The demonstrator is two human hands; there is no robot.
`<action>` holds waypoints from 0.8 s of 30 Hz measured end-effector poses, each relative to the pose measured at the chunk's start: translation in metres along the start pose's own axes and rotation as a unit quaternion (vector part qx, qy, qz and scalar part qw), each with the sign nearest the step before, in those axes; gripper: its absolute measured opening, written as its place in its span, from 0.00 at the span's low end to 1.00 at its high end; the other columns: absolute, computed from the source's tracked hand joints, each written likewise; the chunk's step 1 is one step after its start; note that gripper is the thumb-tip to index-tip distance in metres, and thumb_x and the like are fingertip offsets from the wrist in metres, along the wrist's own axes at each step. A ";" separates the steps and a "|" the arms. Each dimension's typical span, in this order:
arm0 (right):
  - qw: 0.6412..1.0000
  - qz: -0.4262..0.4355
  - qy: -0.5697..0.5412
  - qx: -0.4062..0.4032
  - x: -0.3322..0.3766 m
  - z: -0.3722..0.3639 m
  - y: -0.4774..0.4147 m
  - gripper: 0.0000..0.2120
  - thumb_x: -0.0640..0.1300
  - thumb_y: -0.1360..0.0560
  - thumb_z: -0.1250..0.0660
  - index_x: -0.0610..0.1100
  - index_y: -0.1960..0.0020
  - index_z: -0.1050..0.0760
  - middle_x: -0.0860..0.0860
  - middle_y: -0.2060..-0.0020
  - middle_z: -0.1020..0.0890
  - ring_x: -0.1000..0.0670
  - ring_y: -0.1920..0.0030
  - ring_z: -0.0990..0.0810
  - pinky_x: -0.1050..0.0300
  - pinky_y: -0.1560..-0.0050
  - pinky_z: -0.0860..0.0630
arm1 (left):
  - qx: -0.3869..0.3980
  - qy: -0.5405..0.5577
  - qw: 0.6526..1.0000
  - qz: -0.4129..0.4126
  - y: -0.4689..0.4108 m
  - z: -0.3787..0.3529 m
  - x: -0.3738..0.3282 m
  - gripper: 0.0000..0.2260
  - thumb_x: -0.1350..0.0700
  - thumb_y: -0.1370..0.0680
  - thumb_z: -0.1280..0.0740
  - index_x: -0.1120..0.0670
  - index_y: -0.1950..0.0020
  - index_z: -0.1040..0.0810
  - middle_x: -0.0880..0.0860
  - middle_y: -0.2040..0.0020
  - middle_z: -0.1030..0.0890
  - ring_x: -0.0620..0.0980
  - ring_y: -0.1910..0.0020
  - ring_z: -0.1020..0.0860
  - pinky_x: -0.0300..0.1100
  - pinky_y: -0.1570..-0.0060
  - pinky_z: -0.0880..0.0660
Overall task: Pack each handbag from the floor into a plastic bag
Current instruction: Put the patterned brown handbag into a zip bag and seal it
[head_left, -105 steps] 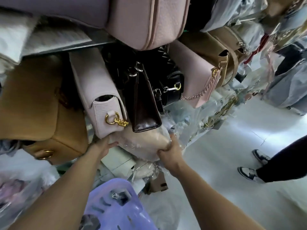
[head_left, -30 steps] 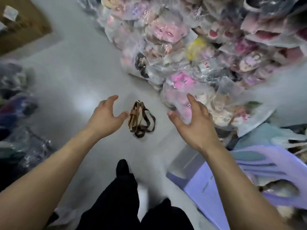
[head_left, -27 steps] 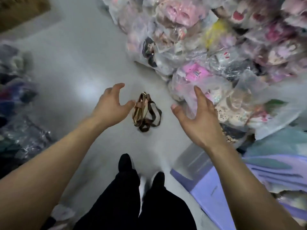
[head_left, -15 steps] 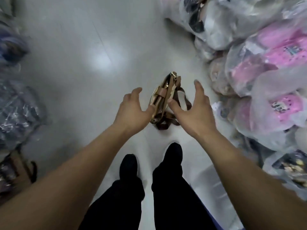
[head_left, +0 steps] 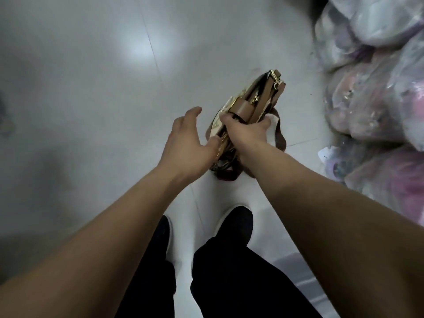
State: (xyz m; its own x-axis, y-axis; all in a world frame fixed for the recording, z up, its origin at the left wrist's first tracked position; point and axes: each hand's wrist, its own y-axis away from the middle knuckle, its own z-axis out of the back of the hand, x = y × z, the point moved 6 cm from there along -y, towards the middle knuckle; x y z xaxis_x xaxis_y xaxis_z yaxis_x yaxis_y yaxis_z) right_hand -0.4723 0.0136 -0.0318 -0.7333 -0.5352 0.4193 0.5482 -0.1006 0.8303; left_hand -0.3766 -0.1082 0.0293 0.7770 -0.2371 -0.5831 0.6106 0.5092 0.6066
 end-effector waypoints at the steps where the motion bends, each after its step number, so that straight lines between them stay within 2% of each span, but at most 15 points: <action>1: 1.000 0.001 0.001 -0.004 -0.002 -0.003 -0.003 0.58 0.61 0.40 0.24 0.56 0.20 0.53 0.48 0.39 0.21 0.41 0.44 0.19 0.41 0.38 0.21 | 0.000 0.002 1.000 -0.001 -0.001 -0.001 0.004 0.31 0.46 0.21 0.34 0.45 0.21 0.43 0.51 0.24 0.37 0.50 0.27 0.33 0.41 0.37 0.34; 3: 1.000 0.016 0.016 -0.018 -0.002 -0.006 -0.007 0.49 0.58 0.37 0.24 0.50 0.22 0.45 0.48 0.43 0.19 0.41 0.46 0.18 0.43 0.39 0.20 | 0.000 0.000 1.000 0.001 0.000 0.000 0.010 0.31 0.47 0.21 0.34 0.45 0.21 0.43 0.51 0.24 0.37 0.50 0.27 0.33 0.40 0.36 0.35; 4: 0.998 0.033 0.034 -0.034 -0.001 -0.005 -0.009 0.42 0.57 0.33 0.25 0.48 0.25 0.39 0.49 0.45 0.18 0.42 0.46 0.18 0.45 0.40 0.20 | 0.001 -0.002 1.000 0.003 0.002 0.001 0.013 0.31 0.47 0.21 0.34 0.45 0.21 0.43 0.50 0.24 0.37 0.50 0.27 0.33 0.41 0.34 0.35; 6: 0.994 0.065 0.064 -0.062 0.000 0.002 -0.007 0.29 0.54 0.29 0.27 0.49 0.31 0.29 0.50 0.47 0.17 0.44 0.46 0.18 0.50 0.41 0.22 | 0.012 -0.007 1.000 0.013 0.004 0.003 0.018 0.31 0.47 0.21 0.34 0.45 0.21 0.43 0.50 0.23 0.37 0.50 0.26 0.34 0.44 0.31 0.34; 9: 0.988 0.104 0.087 -0.067 0.003 0.015 0.011 0.18 0.50 0.26 0.32 0.50 0.37 0.25 0.52 0.50 0.17 0.46 0.49 0.19 0.53 0.44 0.24 | 0.031 -0.016 0.999 0.016 0.012 0.007 0.016 0.31 0.47 0.21 0.34 0.44 0.21 0.43 0.50 0.23 0.37 0.51 0.26 0.34 0.48 0.30 0.34; 12: 0.984 0.138 0.084 -0.069 0.012 0.033 0.040 0.17 0.52 0.29 0.37 0.51 0.41 0.25 0.53 0.51 0.18 0.46 0.48 0.19 0.46 0.42 0.22 | 0.041 -0.018 0.999 0.003 0.021 0.016 -0.007 0.31 0.48 0.22 0.33 0.46 0.22 0.41 0.51 0.25 0.35 0.50 0.28 0.33 0.49 0.30 0.33; 14: 0.986 0.151 0.047 -0.048 0.020 0.050 0.058 0.15 0.50 0.29 0.37 0.53 0.42 0.26 0.54 0.51 0.18 0.47 0.48 0.19 0.43 0.42 0.22 | 0.052 -0.003 0.999 -0.001 0.027 0.024 -0.027 0.31 0.45 0.24 0.33 0.45 0.23 0.39 0.50 0.28 0.32 0.50 0.30 0.30 0.50 0.31 0.30; 16: 0.988 0.152 -0.032 -0.013 0.027 0.074 0.076 0.15 0.43 0.26 0.36 0.52 0.41 0.30 0.53 0.49 0.21 0.52 0.50 0.20 0.49 0.46 0.21 | 0.039 0.017 0.999 -0.005 0.035 0.034 -0.052 0.32 0.38 0.28 0.36 0.44 0.26 0.36 0.49 0.31 0.28 0.51 0.33 0.26 0.55 0.34 0.27; 18: 0.986 0.147 -0.076 0.026 0.036 0.097 0.097 0.17 0.37 0.25 0.37 0.49 0.40 0.35 0.53 0.50 0.24 0.54 0.53 0.24 0.56 0.54 0.26 | 0.010 -0.005 1.000 -0.010 0.042 0.045 -0.074 0.30 0.37 0.28 0.38 0.44 0.27 0.34 0.51 0.31 0.28 0.56 0.32 0.29 0.58 0.32 0.31; 20: 0.984 0.144 -0.099 0.029 0.042 0.130 0.123 0.18 0.38 0.28 0.38 0.52 0.42 0.36 0.53 0.51 0.24 0.53 0.51 0.24 0.53 0.52 0.26 | -0.036 -0.053 0.998 -0.011 0.054 0.059 -0.100 0.28 0.37 0.24 0.38 0.45 0.26 0.35 0.52 0.28 0.32 0.59 0.28 0.36 0.57 0.28 0.39; 21: 0.983 0.145 -0.114 0.024 0.045 0.147 0.137 0.18 0.38 0.30 0.38 0.53 0.45 0.35 0.53 0.51 0.24 0.51 0.49 0.23 0.50 0.49 0.25 | -0.054 -0.055 0.997 -0.006 0.061 0.068 -0.113 0.30 0.35 0.23 0.40 0.44 0.24 0.38 0.52 0.26 0.34 0.59 0.27 0.37 0.57 0.27 0.41; 24: 0.977 0.148 -0.152 0.005 0.044 0.197 0.182 0.19 0.32 0.28 0.39 0.54 0.46 0.31 0.53 0.51 0.22 0.50 0.50 0.23 0.53 0.50 0.23 | -0.043 0.045 0.998 -0.006 0.085 0.081 -0.150 0.36 0.28 0.27 0.45 0.42 0.22 0.42 0.50 0.24 0.34 0.55 0.26 0.35 0.58 0.27 0.38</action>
State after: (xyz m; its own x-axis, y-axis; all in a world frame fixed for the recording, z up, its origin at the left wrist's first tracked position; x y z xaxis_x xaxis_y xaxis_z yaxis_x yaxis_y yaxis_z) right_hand -0.4843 0.1374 0.2101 -0.6294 -0.2655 0.7304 0.7519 0.0295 0.6586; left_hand -0.4291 -0.0970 0.2121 0.7510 -0.1702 -0.6380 0.6006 0.5777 0.5528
